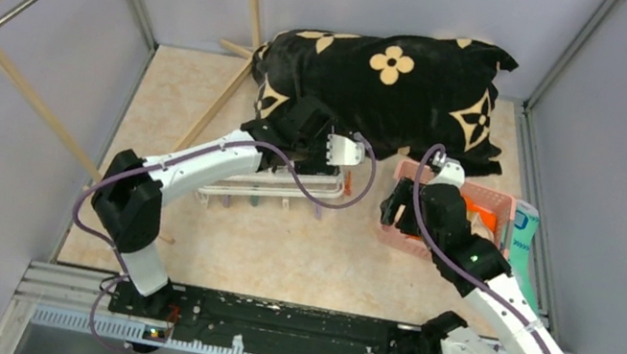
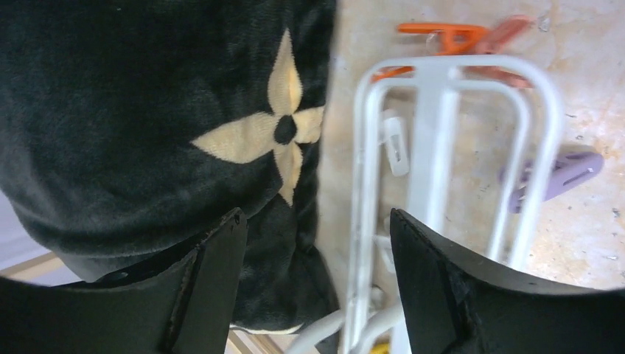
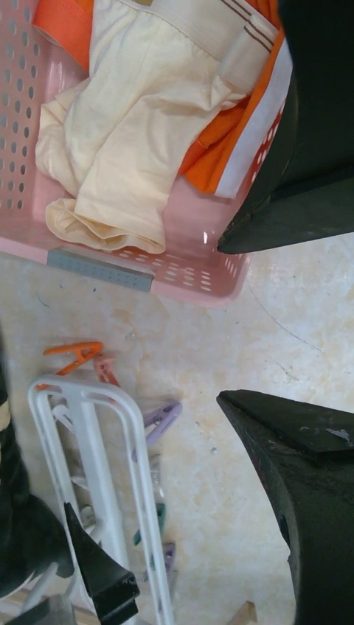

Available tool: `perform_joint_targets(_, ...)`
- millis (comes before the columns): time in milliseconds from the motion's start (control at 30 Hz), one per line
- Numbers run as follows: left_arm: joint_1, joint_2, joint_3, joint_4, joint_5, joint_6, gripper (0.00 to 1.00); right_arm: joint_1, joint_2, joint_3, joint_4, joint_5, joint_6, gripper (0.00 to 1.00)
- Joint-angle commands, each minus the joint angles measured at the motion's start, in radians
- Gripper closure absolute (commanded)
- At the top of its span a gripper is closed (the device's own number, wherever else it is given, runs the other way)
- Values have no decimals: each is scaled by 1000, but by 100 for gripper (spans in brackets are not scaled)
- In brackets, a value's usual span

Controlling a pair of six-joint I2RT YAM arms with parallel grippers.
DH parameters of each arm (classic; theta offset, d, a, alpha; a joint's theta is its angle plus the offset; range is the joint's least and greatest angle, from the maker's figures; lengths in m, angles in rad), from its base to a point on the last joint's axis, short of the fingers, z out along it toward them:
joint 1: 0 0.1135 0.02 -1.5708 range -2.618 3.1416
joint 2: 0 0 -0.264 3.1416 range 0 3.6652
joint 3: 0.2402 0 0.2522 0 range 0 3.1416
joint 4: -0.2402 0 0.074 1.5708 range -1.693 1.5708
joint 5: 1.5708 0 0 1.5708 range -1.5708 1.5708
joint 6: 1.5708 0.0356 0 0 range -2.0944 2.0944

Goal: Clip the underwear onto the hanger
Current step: Place the hanger at the center of the board.

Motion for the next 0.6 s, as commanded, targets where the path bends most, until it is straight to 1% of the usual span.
perform_joint_targets(0, 24, -56, 0, 57, 17, 7, 22, -59, 18, 17, 36, -69, -21, 31)
perform_joint_targets(133, 36, -99, -10, 90, 43, -60, 17, -94, 37, 26, 21, -72, -23, 31)
perform_joint_targets(233, 36, -138, -27, 128, 33, -183, 15, -121, 40, 37, -3, -54, -20, 30)
perform_joint_targets(300, 36, -171, -39, 167, -11, -308, 6, -137, 40, 46, -24, -30, -6, 29)
perform_joint_targets(367, 37, -208, -45, 190, -68, -431, 2, -147, 44, 55, -54, 20, 16, 28)
perform_joint_targets(433, 38, -247, -48, 194, -154, -578, 1, -169, 63, 69, -97, 70, 45, 27)
perform_joint_targets(500, 41, -294, -61, 162, -223, -707, 0, -221, 88, 77, -113, 74, 40, 26)
perform_joint_targets(567, 50, -362, -108, 121, -205, -818, 0, -280, 116, 87, -123, 68, 24, 26)
